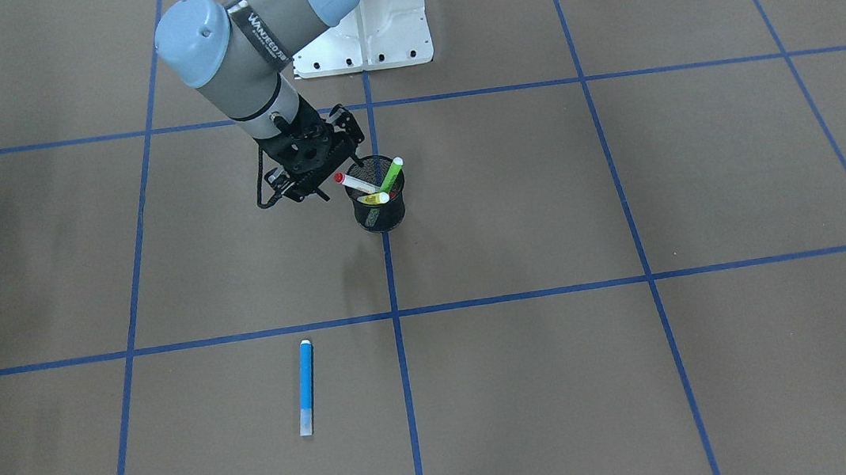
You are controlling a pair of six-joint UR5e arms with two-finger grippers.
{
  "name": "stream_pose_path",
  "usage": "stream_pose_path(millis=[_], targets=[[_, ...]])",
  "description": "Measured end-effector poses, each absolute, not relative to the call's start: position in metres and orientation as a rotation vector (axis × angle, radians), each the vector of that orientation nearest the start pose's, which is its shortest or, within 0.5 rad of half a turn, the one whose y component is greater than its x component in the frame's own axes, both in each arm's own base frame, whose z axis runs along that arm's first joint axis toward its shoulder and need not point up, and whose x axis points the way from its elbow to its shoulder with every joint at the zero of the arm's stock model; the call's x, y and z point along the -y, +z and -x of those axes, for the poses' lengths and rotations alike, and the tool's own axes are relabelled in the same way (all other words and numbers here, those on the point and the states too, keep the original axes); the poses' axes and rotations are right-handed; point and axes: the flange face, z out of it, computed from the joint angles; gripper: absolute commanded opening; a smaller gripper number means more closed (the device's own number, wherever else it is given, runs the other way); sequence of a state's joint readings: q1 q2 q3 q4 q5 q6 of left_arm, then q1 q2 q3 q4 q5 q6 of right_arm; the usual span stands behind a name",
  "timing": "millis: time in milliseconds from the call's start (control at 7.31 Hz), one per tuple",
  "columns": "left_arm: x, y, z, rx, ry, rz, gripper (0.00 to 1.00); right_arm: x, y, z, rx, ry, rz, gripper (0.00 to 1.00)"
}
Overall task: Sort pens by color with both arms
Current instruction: 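Withdraw the right gripper while moving the left gripper over the cup, then grasp the red-capped white marker in the cup with the left gripper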
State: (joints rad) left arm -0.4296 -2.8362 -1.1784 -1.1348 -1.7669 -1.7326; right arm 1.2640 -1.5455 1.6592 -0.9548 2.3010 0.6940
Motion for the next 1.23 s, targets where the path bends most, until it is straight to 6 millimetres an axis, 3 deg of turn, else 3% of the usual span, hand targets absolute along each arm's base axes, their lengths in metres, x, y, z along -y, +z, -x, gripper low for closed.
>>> stream_pose_path(millis=[137, 273, 547, 820, 1230], targets=[[0.431, 0.036, -0.671, -0.46, -0.536, 0.136, 0.08, 0.521, 0.533, 0.095, 0.941, 0.086, -0.276, 0.99], [0.43, 0.036, -0.67, -0.459, -0.536, 0.136, 0.0, 0.521, 0.534, 0.095, 0.94, 0.085, -0.275, 0.99], [0.429, 0.034, -0.668, -0.456, -0.535, 0.136, 0.0, 0.521, 0.535, 0.094, 0.939, 0.085, -0.276, 0.99], [0.424, 0.021, -0.651, -0.458, -0.538, 0.133, 0.0, 0.521, 0.535, 0.094, 0.937, 0.087, -0.277, 0.99], [0.4, -0.023, -0.589, -0.5, -0.538, 0.121, 0.0, 0.522, 0.536, 0.093, 0.932, 0.092, -0.279, 0.99]])
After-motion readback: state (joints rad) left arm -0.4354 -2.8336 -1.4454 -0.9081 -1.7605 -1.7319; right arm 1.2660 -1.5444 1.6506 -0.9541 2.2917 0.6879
